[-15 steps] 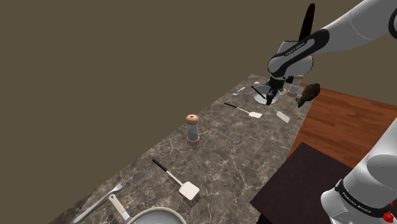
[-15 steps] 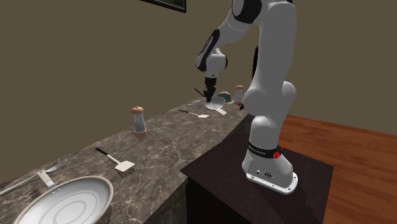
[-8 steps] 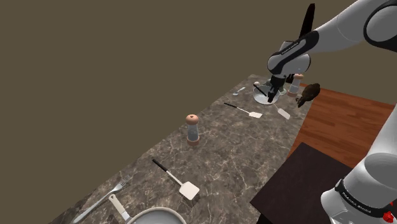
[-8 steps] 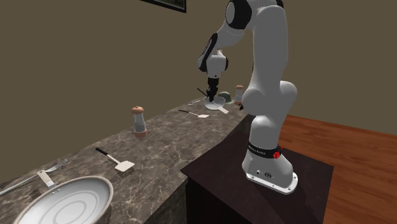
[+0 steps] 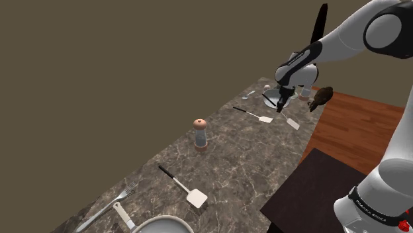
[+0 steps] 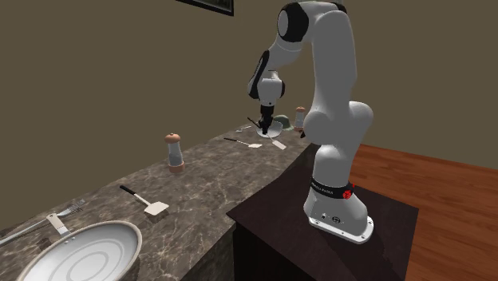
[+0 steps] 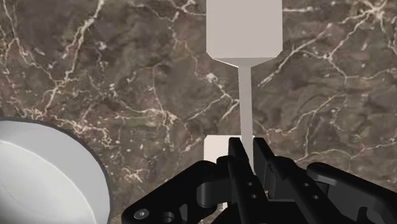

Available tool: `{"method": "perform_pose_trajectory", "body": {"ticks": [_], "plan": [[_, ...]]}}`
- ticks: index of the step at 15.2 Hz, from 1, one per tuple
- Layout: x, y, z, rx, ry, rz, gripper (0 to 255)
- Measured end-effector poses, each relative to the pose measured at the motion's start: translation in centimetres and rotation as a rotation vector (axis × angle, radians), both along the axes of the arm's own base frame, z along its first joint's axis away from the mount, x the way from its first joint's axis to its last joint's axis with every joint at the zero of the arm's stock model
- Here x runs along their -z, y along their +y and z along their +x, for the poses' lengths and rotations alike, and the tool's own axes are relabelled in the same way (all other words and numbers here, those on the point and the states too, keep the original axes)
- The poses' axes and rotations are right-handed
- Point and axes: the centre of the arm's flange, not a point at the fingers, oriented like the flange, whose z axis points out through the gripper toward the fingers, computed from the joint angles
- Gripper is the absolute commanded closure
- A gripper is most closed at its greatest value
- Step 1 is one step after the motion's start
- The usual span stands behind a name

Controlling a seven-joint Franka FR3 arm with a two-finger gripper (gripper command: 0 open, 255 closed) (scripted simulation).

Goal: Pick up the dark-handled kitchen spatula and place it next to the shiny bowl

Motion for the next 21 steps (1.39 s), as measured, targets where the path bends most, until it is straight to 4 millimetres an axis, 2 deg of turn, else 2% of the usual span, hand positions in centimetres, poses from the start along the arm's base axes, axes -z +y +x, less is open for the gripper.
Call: {"method": "perform_pose_trajectory", "body": {"ticks": [15, 21], "plan": [[7.8, 0.1, 0.1, 0.0, 0.0, 0.0, 255], [8.5, 0.0, 0.0, 0.0, 0.0, 0.0, 255]]}}
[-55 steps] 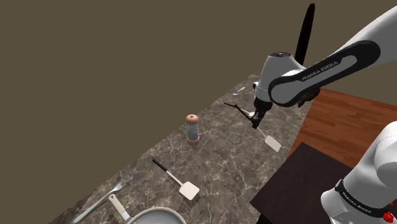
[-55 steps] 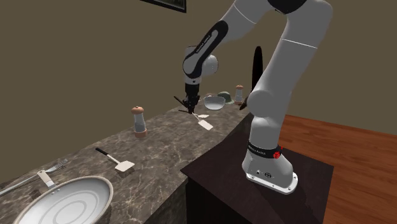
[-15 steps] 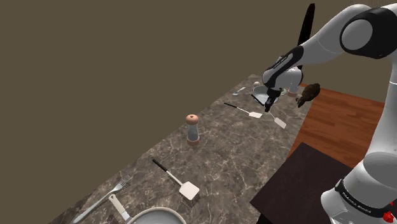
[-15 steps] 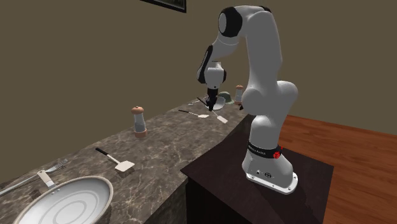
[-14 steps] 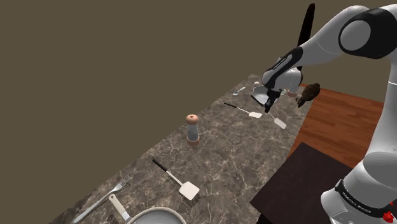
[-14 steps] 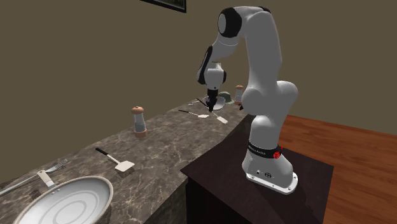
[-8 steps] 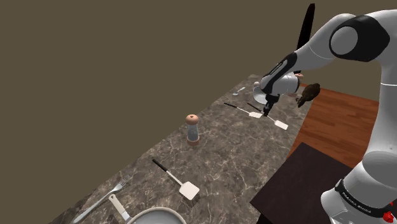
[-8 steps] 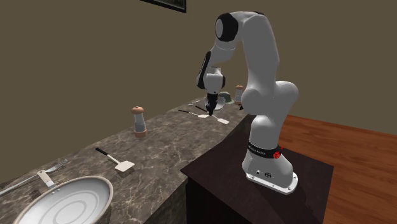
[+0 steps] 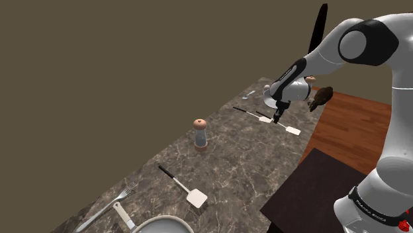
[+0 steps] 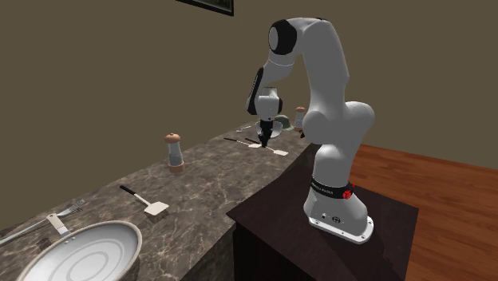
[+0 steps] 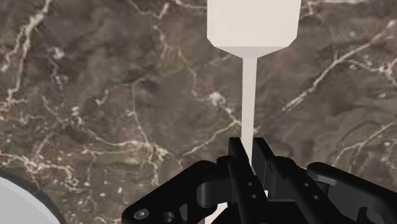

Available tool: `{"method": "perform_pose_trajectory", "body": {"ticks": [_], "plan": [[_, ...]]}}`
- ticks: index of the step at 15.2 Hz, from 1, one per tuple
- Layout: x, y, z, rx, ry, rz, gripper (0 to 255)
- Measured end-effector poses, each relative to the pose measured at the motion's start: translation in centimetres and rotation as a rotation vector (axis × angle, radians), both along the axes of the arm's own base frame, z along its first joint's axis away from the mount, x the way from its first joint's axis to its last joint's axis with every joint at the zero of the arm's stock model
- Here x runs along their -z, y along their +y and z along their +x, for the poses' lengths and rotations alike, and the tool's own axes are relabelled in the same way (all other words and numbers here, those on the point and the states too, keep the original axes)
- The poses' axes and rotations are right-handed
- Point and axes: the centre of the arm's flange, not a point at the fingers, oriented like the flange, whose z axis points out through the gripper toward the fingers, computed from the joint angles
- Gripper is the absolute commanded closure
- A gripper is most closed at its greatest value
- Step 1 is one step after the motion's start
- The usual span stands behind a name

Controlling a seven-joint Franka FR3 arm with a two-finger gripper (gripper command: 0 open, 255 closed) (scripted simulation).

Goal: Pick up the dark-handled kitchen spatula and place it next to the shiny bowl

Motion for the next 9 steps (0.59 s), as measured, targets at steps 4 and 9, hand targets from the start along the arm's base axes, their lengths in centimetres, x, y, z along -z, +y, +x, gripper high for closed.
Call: {"method": "perform_pose_trajectory", "body": {"ticks": [4, 9], "plan": [[0.0, 0.0, 0.0, 0.0, 0.0, 0.0, 0], [-0.56, 0.01, 0.06, 0.0, 0.0, 0.0, 0]]}}
